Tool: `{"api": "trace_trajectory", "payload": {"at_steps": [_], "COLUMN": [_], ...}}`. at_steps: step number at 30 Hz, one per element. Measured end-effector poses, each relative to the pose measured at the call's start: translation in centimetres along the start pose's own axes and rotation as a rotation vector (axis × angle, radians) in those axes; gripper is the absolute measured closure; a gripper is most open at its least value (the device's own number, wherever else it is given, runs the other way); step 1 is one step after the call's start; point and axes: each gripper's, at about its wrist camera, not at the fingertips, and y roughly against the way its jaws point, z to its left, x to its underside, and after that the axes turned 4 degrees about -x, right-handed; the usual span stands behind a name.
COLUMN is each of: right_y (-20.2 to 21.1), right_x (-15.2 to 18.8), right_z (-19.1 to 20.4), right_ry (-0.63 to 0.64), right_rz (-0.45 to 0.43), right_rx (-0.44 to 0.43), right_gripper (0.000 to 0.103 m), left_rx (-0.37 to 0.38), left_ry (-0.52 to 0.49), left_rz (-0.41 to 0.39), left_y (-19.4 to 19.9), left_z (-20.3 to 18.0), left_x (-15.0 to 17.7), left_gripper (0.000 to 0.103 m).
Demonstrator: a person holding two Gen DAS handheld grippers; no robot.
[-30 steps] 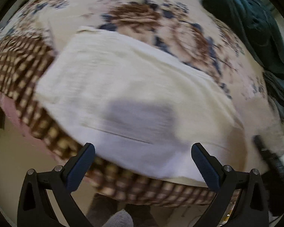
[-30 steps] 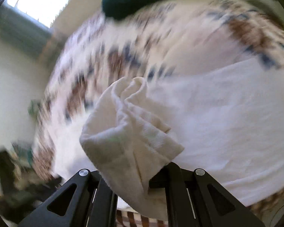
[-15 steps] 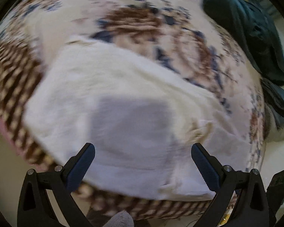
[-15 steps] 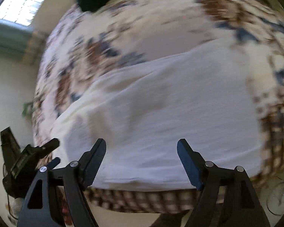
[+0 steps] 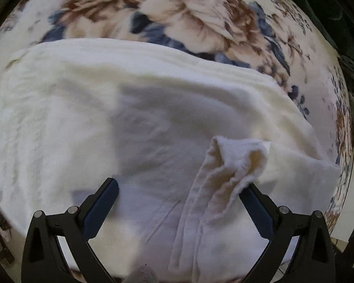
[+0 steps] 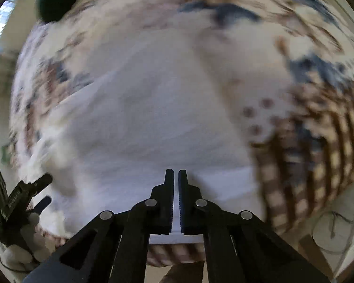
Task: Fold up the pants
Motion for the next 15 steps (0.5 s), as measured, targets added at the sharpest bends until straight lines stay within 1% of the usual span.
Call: {"api": "trace_trajectory", "payload": {"at_steps": [2, 3, 4, 6, 7, 8, 9, 11, 12, 13, 15], "right_y": [-1.4, -2.3, -2.9, -3.1, -3.0, -2.7, -2.4, -1.5, -0.8, 0.0, 0.3], "right_x": [0.7, 1.4, 2.3, 4.2, 5.0, 5.4, 5.7, 5.7, 5.4, 5.0, 4.2], "right_z": [2.0, 2.6, 3.1, 3.6, 3.4, 3.0, 2.6, 2.4, 2.7, 3.1, 4.1], "right_ry": [0.085, 0.118, 0.155, 0.227, 0.248, 0.250, 0.248, 0.264, 0.269, 0.272, 0.266], "right_rz": [0.039, 0.073, 0.098, 0.105, 0.121, 0.135, 0.144, 0.150, 0.139, 0.118, 0.088], "right_rx": [0.026, 0.065, 0.102, 0.170, 0.190, 0.191, 0.188, 0.194, 0.188, 0.157, 0.095], "right_gripper": [0.099, 0.099, 0.099, 0.099, 0.099, 0.099, 0.099, 0.099, 0.095, 0.092, 0.066], "left_rx": [0.008, 0.015, 0.017, -0.051, -0.081, -0.128, -0.133, -0.099, -0.097, -0.098, -0.076], "left_ry": [-0.014, -0.043, -0.073, -0.139, -0.156, -0.169, -0.166, -0.133, -0.121, -0.112, -0.080], "left_rz": [-0.059, -0.077, -0.069, -0.014, 0.015, 0.060, 0.080, 0.067, 0.070, 0.074, 0.069], "left_y": [1.9, 2.5, 2.4, 0.9, 0.0, -1.2, -1.8, -1.4, -1.1, -0.9, -0.2], "left_z": [-0.5, -1.3, -2.0, -3.3, -3.3, -2.9, -2.0, -0.4, 0.1, 0.4, 0.9], "left_x": [1.2, 2.0, 2.7, 4.8, 5.7, 6.9, 7.9, 8.8, 9.0, 8.9, 8.5], "left_gripper": [0.000, 0.000, 0.000, 0.000, 0.000, 0.000, 0.000, 0.000, 0.000, 0.000, 0.000]}}
